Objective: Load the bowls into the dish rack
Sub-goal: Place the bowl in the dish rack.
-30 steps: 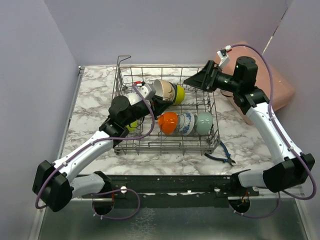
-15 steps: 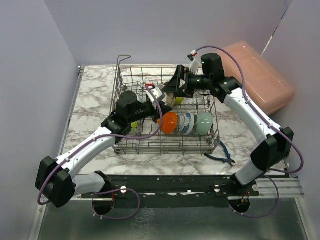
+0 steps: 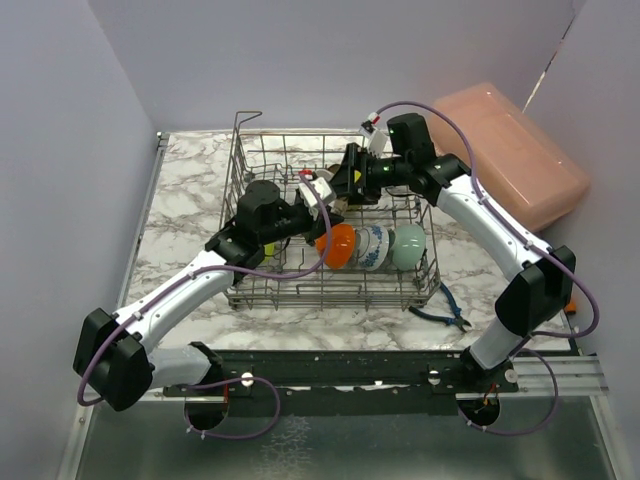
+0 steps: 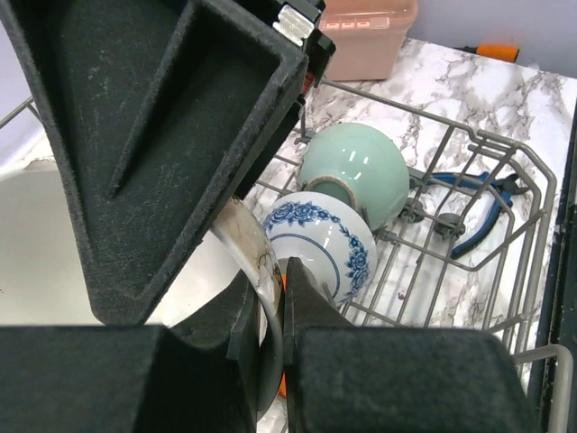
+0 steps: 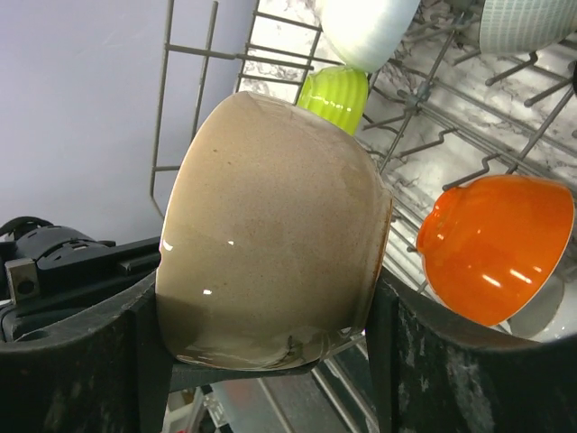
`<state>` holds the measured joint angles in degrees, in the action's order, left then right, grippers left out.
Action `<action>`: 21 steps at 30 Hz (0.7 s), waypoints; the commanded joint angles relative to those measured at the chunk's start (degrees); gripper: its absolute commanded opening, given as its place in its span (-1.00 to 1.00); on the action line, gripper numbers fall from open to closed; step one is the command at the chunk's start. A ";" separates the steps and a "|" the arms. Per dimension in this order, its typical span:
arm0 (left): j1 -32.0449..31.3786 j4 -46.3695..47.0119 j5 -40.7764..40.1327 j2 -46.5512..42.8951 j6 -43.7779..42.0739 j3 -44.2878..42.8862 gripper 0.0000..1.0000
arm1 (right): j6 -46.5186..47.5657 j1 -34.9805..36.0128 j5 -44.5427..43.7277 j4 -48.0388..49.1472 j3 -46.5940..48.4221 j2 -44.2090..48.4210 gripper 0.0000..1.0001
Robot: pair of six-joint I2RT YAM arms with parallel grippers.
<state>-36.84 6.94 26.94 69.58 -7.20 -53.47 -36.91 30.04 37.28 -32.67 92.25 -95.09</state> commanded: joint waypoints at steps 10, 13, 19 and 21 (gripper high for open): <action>0.11 0.15 -2.96 0.34 6.86 -7.97 0.86 | 2.88 -1.36 -5.83 2.63 0.87 2.77 -0.99; 0.23 -0.64 -3.99 -0.02 8.36 -8.94 0.98 | 4.02 -3.19 -7.46 2.26 0.84 3.66 -1.00; 1.48 -5.06 -5.70 1.34 9.32 -12.65 0.98 | 9.23 -5.59 -11.83 -1.91 2.14 4.30 -1.00; 2.69 -7.50 -5.78 2.23 9.31 -14.08 0.98 | 11.07 -5.77 -13.91 -3.43 2.53 4.34 -1.00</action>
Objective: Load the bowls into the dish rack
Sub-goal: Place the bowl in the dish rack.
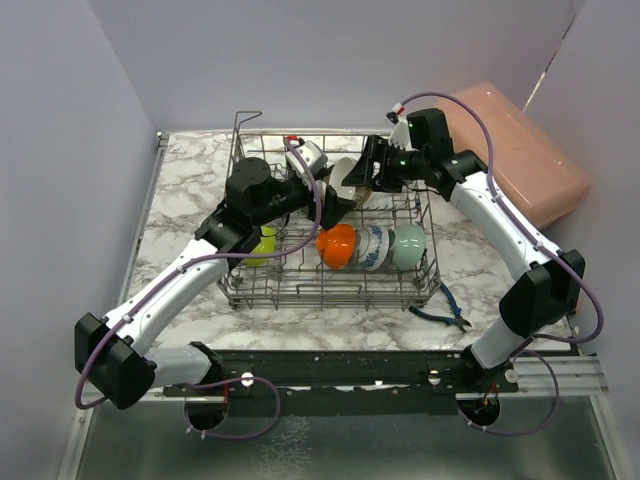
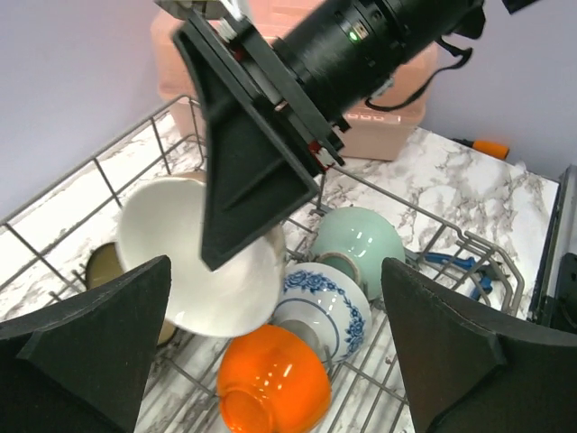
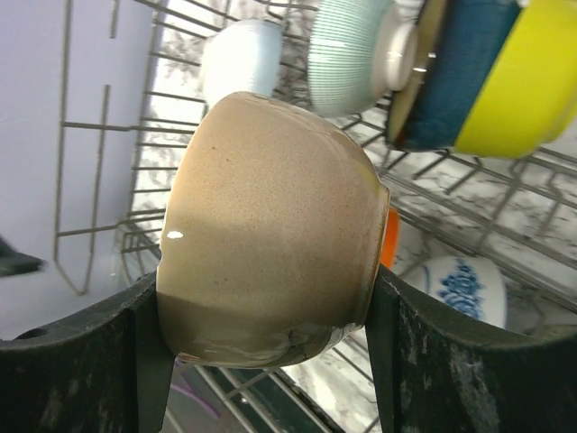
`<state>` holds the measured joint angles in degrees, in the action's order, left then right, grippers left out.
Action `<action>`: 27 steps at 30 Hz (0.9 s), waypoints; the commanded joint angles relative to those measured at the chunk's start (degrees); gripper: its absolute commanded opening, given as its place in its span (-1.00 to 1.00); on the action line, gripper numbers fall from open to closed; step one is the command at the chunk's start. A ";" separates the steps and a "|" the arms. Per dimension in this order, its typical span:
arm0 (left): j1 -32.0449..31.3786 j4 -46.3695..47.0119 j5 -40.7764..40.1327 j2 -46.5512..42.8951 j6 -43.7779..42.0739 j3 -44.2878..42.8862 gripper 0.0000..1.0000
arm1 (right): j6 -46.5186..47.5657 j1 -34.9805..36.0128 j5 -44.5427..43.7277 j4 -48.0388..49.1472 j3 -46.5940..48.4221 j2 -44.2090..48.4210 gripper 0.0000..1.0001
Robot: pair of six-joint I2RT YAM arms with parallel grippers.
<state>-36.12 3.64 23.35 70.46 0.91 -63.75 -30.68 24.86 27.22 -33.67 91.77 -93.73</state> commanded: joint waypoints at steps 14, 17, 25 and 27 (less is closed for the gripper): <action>22.04 -13.81 -1.44 5.53 6.04 -9.08 0.98 | 14.06 -1.06 -23.88 -10.98 10.74 1.39 -1.00; 26.02 -14.25 -5.44 5.02 7.47 -8.20 0.98 | 15.49 -1.09 -29.39 -13.47 13.38 -0.51 -0.99; 31.91 -13.41 -11.27 4.25 8.94 -5.76 0.98 | 17.83 -1.69 -37.36 -17.12 18.17 -5.79 -0.99; 32.61 -12.43 -12.78 3.71 9.26 -4.37 0.98 | 18.05 -1.80 -37.78 -17.34 18.56 -6.90 -0.99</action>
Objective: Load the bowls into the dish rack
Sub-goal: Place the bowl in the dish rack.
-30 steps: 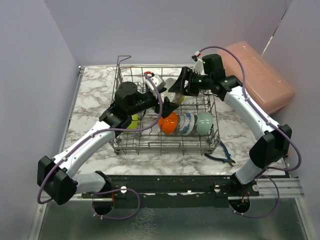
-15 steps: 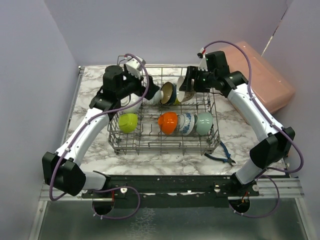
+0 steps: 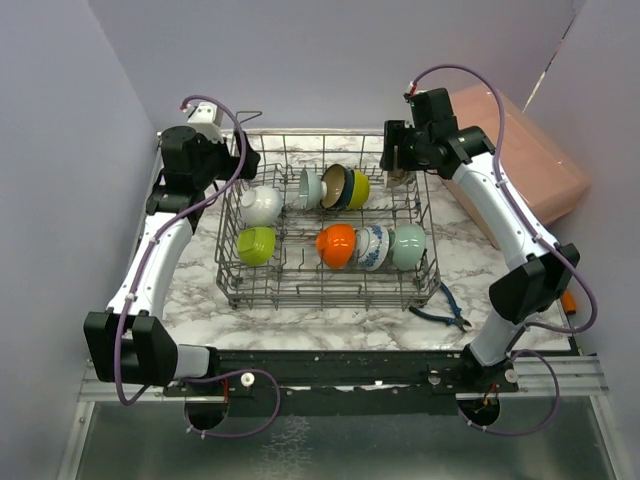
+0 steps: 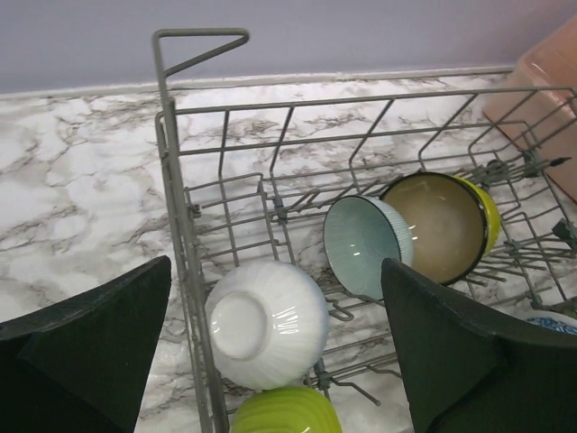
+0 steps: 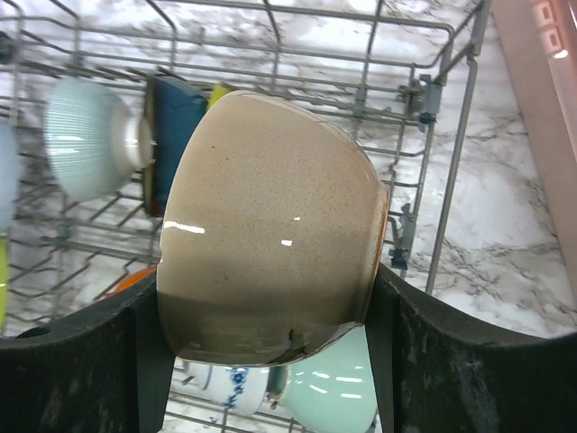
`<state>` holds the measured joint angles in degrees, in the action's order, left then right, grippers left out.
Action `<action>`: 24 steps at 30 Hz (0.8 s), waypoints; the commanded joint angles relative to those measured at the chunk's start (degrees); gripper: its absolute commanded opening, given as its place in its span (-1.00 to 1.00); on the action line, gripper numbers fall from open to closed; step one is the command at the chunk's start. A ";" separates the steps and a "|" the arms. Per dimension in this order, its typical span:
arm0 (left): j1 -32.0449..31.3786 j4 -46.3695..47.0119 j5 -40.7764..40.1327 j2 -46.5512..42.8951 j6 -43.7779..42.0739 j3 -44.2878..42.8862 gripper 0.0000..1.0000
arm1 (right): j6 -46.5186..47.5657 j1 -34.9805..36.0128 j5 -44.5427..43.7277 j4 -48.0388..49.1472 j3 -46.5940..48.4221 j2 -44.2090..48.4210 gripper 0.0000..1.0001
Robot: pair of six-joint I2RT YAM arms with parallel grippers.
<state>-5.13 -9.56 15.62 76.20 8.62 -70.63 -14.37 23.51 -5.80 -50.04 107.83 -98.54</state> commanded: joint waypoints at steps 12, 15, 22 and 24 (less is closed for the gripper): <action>2.41 12.78 -9.58 -7.66 -0.62 13.86 0.98 | 5.20 -0.57 -13.12 -3.86 7.43 -9.78 -0.99; 2.32 16.30 -9.25 -8.25 -1.46 16.84 0.98 | 6.32 -0.57 -13.19 -2.74 6.85 -10.54 -0.99; 2.40 23.00 -9.95 -9.69 -1.97 23.10 0.98 | 8.19 -0.57 -12.16 -1.08 6.47 -13.40 -0.99; 2.37 23.52 -9.88 -9.63 -1.96 23.51 0.98 | 8.79 -0.57 -12.99 -1.04 6.36 -14.20 -0.99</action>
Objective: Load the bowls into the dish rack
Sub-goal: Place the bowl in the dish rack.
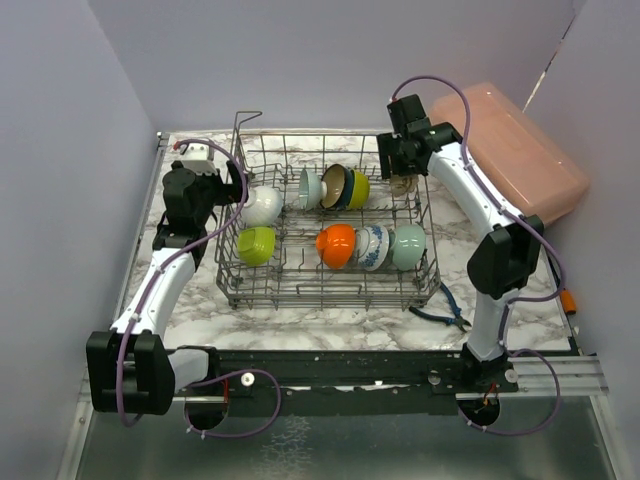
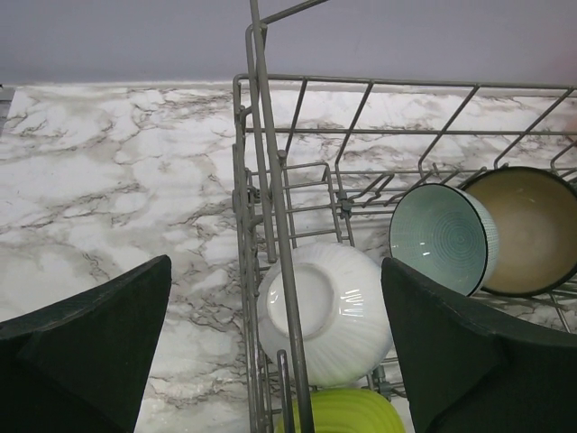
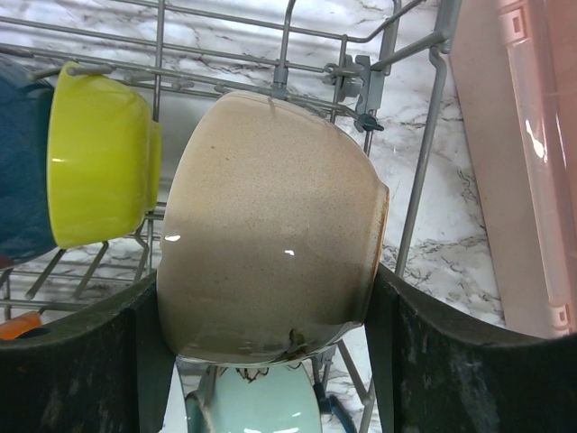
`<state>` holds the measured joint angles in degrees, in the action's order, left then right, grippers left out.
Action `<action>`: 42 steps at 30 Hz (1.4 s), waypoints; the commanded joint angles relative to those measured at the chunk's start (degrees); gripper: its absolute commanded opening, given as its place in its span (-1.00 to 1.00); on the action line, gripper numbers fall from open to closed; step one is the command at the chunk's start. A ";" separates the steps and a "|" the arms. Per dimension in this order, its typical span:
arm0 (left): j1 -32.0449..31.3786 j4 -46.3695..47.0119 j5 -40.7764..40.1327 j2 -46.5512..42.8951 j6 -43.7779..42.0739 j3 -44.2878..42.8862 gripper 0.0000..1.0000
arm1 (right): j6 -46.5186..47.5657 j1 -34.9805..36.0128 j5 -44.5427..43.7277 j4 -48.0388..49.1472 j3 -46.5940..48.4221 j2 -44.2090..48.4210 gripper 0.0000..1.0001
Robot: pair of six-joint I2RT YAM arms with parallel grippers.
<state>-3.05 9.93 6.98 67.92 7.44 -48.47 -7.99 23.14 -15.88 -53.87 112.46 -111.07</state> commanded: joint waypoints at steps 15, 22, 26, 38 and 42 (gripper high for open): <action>0.25 4.49 2.64 -0.95 -2.15 1.42 0.98 | 4.73 -0.44 -3.89 9.09 -3.75 -4.59 -1.00; 0.29 4.98 4.89 -1.00 -2.32 2.04 0.98 | 4.32 -1.02 -3.55 12.37 -6.41 -5.78 -0.99; 0.24 5.01 5.31 -1.18 -2.50 2.11 0.98 | 2.60 -2.27 -2.02 12.80 -6.52 -6.72 -1.00; 0.17 5.55 7.14 -1.31 -2.62 2.28 0.98 | -0.07 -4.70 3.21 14.96 -10.12 -7.82 -0.99; 0.05 6.14 9.10 -0.80 -2.22 2.05 0.98 | -0.33 -5.45 4.43 15.47 -11.28 -8.19 -0.99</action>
<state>-3.07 14.09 12.60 67.66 5.48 -46.98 -8.97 20.01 -10.13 -41.85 103.46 -116.05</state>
